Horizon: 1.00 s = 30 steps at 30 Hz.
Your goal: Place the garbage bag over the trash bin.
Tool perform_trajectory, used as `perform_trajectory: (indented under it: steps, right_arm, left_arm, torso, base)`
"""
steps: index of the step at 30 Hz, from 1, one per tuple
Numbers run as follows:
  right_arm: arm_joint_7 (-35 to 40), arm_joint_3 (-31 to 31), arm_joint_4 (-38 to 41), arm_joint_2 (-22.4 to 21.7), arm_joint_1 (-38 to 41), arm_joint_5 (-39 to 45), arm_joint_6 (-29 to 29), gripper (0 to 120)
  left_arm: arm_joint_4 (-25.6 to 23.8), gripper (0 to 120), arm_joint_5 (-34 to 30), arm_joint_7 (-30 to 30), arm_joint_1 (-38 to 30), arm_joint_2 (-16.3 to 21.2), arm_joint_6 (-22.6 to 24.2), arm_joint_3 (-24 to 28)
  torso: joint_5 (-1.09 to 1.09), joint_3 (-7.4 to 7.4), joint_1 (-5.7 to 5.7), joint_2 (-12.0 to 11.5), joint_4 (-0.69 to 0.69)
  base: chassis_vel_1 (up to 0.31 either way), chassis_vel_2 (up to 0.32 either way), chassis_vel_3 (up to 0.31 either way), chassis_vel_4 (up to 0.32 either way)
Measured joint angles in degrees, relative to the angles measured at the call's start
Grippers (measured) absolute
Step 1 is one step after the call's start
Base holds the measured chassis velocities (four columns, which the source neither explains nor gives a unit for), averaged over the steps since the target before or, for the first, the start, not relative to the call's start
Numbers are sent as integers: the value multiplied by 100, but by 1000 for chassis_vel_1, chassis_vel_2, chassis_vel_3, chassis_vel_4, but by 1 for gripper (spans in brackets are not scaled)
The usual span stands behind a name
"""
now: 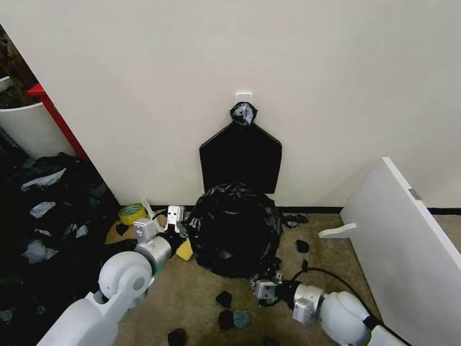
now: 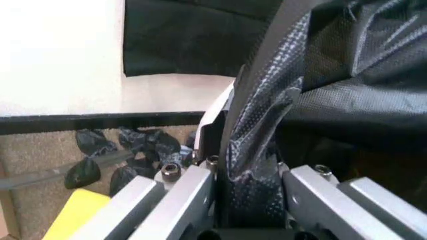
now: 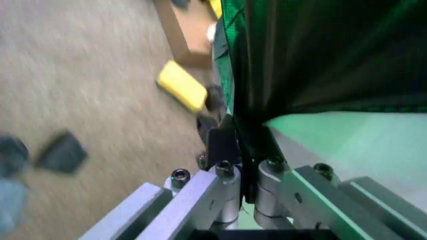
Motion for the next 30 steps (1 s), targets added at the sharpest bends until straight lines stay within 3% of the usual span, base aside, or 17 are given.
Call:
perform_trajectory:
  steps: [5, 10, 13, 14, 15, 18, 19, 24, 25, 28, 29, 30]
  right_arm:
    - [-36, 222, -253, 19, -6, -267, 125, 0]
    - [-42, 250, -407, 18, -37, -18, 310, 0]
    - [-701, 177, -511, -131, -75, 1328, 875, 0]
    - [-701, 177, -511, -131, -75, 1328, 875, 0]
    - [-1182, 201, -511, -223, -112, 1910, 1075, 4]
    - [-1787, 386, -511, -358, -168, 2575, 1230, 15]
    - [-2333, 666, -513, -446, -184, 3206, 1295, 21]
    - [-3051, 1234, -363, -608, -235, 4530, 1200, 35]
    - [-3258, 1381, -210, -661, -272, 5148, 1075, 41]
    - [-3344, 1434, -76, -693, -295, 5505, 975, 46]
    - [-3376, 1471, 272, -733, -359, 6113, 776, 53]
    - [-3358, 1471, 334, -738, -372, 6198, 749, 53]
  left_arm:
    - [-52, 0, -7, -6, 23, -36, -13, -62]
    - [-47, 0, -7, 0, 26, -76, -79, -83]
    - [27, 0, 36, 19, 0, -105, -203, -82]
    - [27, 0, 36, 19, 0, -105, -203, -82]
    - [94, 0, 109, 28, -26, -114, -293, -71]
    - [195, 0, 253, 41, -43, -116, -413, -51]
    - [276, 0, 380, 48, -41, -118, -507, -27]
    - [361, 0, 575, 63, 35, -161, -686, 29]
    - [363, 0, 617, 65, 70, -190, -735, 54]
    - [363, 0, 654, 66, 103, -217, -775, 68]
    - [359, 0, 736, 45, 172, -265, -881, 116]
    - [357, 0, 754, 39, 185, -273, -903, 129]
  torso:
    - [-1, 0, 0, 0, 0]
    - [0, 0, 0, 0, 0]
    - [1, 0, 0, 0, 0]
    - [1, 0, 0, 0, 0]
    - [1, 0, 0, 0, 0]
    - [0, 0, 0, 0, -1]
    - [-1, 0, 0, 0, -1]
    - [-1, 0, 0, 0, 0]
    - [-1, 0, 0, 0, 0]
    - [-1, 0, 0, 0, -1]
    - [0, 0, 0, 0, 0]
    - [0, 0, 0, 0, 0]
  base:
    - [0, 0, 0, 0]
    - [0, 0, 0, 0]
    - [0, 0, 0, 0]
    - [0, 0, 0, 0]
    - [0, 0, 0, 0]
    - [0, 0, 0, 0]
    - [0, 0, 0, 0]
    - [0, 0, 0, 0]
    - [0, 0, 0, 0]
    - [0, 0, 0, 0]
    - [0, 0, 0, 0]
    - [0, 0, 0, 0]
